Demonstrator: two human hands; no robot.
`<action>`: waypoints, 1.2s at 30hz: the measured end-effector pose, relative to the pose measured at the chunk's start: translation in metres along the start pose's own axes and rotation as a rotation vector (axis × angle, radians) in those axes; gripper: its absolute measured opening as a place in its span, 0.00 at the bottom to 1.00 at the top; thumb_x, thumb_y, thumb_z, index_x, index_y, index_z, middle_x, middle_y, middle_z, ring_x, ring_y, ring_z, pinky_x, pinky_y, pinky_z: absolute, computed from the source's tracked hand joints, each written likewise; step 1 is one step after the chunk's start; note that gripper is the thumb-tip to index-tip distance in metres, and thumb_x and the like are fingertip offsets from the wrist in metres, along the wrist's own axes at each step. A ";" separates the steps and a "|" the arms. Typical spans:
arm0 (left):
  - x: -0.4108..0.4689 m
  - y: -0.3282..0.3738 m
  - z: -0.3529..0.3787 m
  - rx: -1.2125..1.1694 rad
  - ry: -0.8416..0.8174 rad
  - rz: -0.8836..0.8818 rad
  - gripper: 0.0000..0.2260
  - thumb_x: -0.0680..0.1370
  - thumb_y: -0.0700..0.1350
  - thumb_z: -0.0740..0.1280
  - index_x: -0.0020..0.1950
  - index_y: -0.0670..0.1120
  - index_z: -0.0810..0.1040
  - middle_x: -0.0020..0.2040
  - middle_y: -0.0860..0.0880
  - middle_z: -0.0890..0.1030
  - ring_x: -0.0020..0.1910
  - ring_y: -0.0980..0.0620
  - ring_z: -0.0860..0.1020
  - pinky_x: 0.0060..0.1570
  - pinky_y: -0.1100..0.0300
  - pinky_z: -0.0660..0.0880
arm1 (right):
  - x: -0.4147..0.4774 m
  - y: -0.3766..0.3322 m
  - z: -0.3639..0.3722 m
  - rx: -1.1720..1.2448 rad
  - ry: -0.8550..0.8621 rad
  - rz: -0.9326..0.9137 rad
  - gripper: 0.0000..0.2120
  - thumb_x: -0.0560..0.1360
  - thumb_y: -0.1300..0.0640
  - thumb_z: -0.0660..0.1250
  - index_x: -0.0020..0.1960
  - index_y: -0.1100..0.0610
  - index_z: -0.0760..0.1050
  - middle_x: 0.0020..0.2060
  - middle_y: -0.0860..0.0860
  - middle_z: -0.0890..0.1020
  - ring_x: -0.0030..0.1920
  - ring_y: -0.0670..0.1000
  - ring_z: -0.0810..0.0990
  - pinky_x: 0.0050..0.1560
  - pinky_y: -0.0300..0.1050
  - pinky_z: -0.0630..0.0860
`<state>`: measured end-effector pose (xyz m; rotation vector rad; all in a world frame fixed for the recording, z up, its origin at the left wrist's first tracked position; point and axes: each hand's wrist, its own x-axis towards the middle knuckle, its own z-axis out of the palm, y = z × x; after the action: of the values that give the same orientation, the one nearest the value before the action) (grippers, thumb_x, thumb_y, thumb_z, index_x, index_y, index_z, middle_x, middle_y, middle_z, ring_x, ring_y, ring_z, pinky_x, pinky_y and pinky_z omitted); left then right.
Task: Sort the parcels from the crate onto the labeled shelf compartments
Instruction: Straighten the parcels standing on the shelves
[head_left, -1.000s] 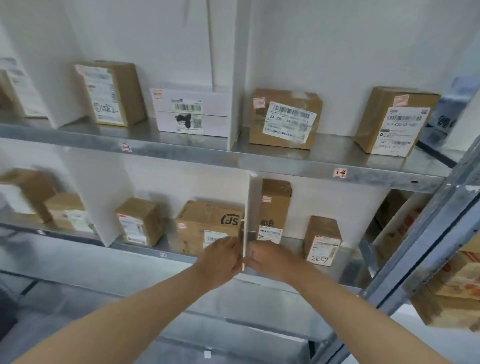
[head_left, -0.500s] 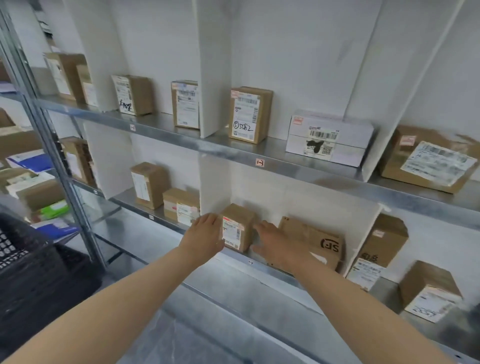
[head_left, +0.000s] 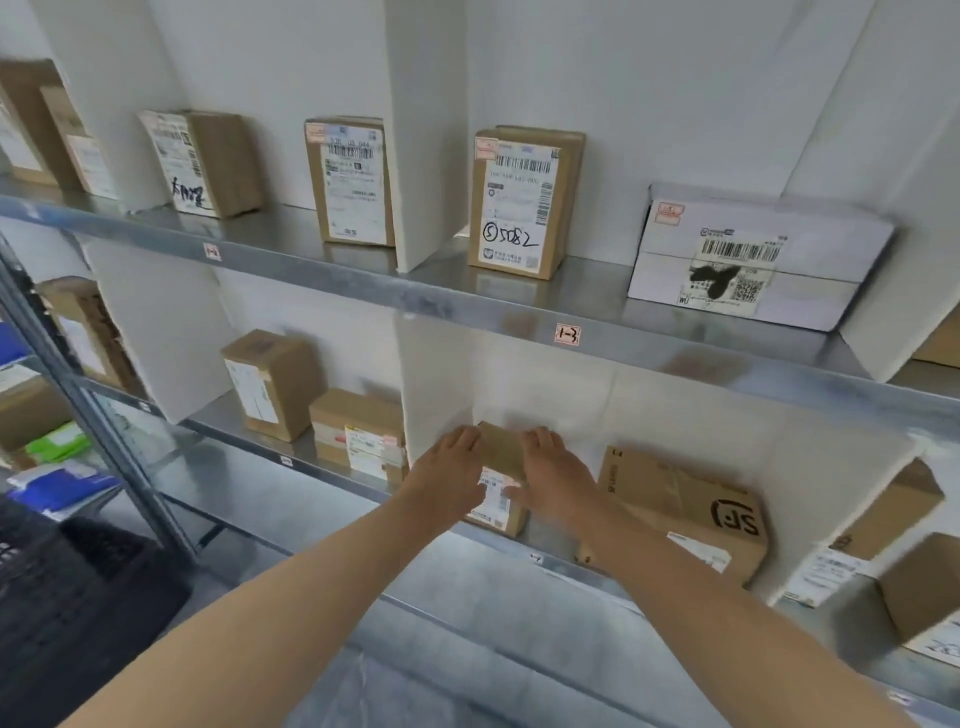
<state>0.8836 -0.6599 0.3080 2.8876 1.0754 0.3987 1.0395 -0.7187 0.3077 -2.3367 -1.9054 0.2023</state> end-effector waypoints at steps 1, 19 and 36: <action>0.010 -0.004 0.008 0.017 -0.013 -0.002 0.29 0.77 0.44 0.67 0.76 0.43 0.60 0.75 0.49 0.64 0.75 0.51 0.62 0.72 0.61 0.60 | 0.010 0.004 0.004 -0.005 -0.026 0.006 0.39 0.75 0.45 0.71 0.76 0.60 0.55 0.72 0.57 0.63 0.72 0.57 0.63 0.67 0.52 0.70; 0.101 -0.023 0.061 0.340 -0.175 0.011 0.39 0.57 0.52 0.80 0.62 0.40 0.66 0.51 0.48 0.80 0.45 0.51 0.79 0.34 0.59 0.73 | 0.077 0.044 0.035 0.066 0.108 -0.016 0.45 0.68 0.54 0.77 0.77 0.55 0.56 0.71 0.52 0.60 0.74 0.53 0.58 0.69 0.44 0.67; 0.102 0.084 0.031 0.051 -0.120 0.701 0.34 0.81 0.61 0.56 0.76 0.35 0.60 0.76 0.37 0.63 0.75 0.40 0.64 0.74 0.50 0.60 | -0.049 0.125 -0.061 0.187 0.105 0.400 0.45 0.71 0.38 0.73 0.78 0.55 0.55 0.72 0.53 0.60 0.72 0.56 0.63 0.72 0.53 0.64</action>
<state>1.0193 -0.6558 0.3115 3.1969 0.0240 0.2009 1.1613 -0.7928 0.3470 -2.5145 -1.2958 0.2730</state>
